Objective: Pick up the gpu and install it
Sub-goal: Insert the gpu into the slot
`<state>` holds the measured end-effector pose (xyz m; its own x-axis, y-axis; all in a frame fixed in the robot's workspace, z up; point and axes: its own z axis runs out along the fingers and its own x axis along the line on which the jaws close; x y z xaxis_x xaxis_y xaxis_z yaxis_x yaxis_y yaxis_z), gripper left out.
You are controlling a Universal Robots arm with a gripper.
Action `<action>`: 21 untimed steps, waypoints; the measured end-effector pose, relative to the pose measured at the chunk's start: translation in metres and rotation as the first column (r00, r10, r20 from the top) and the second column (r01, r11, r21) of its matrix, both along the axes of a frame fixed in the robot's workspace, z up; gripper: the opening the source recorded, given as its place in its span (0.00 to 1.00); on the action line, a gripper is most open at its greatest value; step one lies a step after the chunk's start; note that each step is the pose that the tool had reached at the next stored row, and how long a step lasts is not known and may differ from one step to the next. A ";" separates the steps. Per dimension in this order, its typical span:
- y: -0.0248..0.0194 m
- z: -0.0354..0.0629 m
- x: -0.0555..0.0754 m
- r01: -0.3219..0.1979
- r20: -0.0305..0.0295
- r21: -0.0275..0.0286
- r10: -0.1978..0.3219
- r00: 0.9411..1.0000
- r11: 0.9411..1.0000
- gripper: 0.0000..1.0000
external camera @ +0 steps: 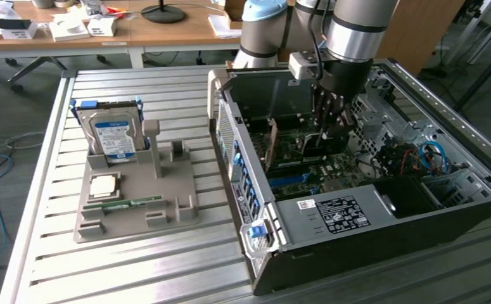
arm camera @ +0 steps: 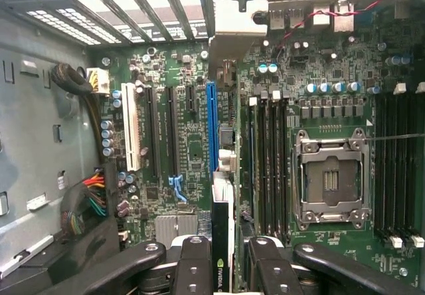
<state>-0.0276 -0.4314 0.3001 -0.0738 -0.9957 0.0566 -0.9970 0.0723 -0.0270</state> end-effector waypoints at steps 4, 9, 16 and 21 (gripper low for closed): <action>-0.0012 -0.0005 0.000 -0.001 0.000 0.000 0.001 1.000 1.000 0.26; -0.0046 -0.0013 0.000 -0.007 0.000 0.001 0.007 1.000 1.000 0.26; -0.0050 -0.0028 0.000 -0.035 0.000 0.001 0.035 0.999 0.999 0.26; -0.0050 -0.0061 -0.002 -0.035 0.000 0.000 0.035 0.999 0.999 0.26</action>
<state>-0.0298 -0.4365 0.2940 -0.0389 -0.9977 0.0562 -0.9989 0.0374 -0.0273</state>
